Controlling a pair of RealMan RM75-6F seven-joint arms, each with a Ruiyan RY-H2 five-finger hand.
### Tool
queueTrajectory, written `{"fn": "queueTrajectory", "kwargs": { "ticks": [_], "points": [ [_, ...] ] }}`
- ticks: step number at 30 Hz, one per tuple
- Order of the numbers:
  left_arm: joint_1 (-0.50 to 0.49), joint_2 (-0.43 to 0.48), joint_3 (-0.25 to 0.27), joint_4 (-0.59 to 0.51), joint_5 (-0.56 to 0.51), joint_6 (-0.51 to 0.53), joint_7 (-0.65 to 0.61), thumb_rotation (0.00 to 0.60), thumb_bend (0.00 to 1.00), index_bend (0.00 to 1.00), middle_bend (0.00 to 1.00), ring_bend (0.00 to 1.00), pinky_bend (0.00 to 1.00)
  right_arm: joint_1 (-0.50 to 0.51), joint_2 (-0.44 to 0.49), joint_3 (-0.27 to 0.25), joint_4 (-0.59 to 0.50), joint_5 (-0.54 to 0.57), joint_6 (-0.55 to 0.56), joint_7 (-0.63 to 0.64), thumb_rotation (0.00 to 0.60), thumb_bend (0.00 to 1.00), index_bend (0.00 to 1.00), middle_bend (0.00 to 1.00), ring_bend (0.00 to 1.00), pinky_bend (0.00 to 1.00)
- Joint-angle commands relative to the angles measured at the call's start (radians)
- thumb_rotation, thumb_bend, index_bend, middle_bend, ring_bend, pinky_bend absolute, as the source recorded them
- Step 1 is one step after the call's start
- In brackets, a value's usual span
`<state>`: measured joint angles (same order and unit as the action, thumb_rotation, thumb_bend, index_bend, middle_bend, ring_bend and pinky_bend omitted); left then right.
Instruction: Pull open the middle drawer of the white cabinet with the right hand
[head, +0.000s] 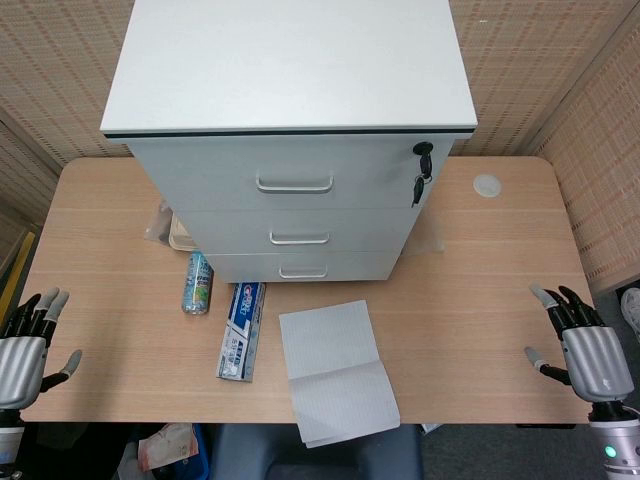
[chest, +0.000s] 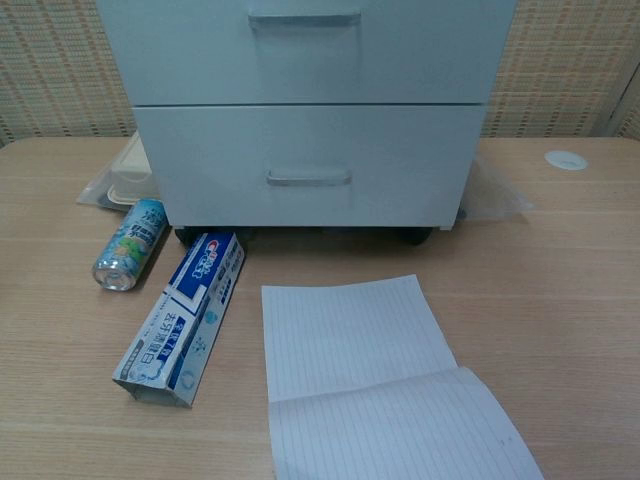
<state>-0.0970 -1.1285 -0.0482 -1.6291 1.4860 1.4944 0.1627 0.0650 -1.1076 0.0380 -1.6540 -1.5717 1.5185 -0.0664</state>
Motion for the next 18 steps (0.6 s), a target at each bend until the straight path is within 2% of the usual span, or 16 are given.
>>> {"fn": "queueTrajectory", "kwargs": {
  "ticks": [1, 12, 18],
  "points": [
    [0.0, 0.001, 0.002, -0.002, 0.001, -0.003, 0.002, 0.6, 0.29, 0.0, 0.0, 0.0, 0.11, -0.001, 0.001, -0.002, -0.002, -0.005, 0.001, 0.001, 0.6, 0.2, 0.09, 0.19, 0.11, 0.22],
    [-0.006, 0.011, -0.001, -0.007, 0.004, -0.007, -0.008, 0.6, 0.29, 0.0, 0.0, 0.01, 0.11, 0.008, 0.013, -0.009, -0.023, -0.039, -0.002, -0.007, 0.6, 0.19, 0.09, 0.21, 0.12, 0.22],
    [-0.014, 0.021, -0.003, -0.012, 0.009, -0.015, -0.011, 0.6, 0.29, 0.0, 0.0, 0.02, 0.11, 0.043, 0.031, -0.001, -0.066, -0.077, -0.027, -0.046, 0.6, 0.19, 0.09, 0.27, 0.2, 0.24]
  ]
}}
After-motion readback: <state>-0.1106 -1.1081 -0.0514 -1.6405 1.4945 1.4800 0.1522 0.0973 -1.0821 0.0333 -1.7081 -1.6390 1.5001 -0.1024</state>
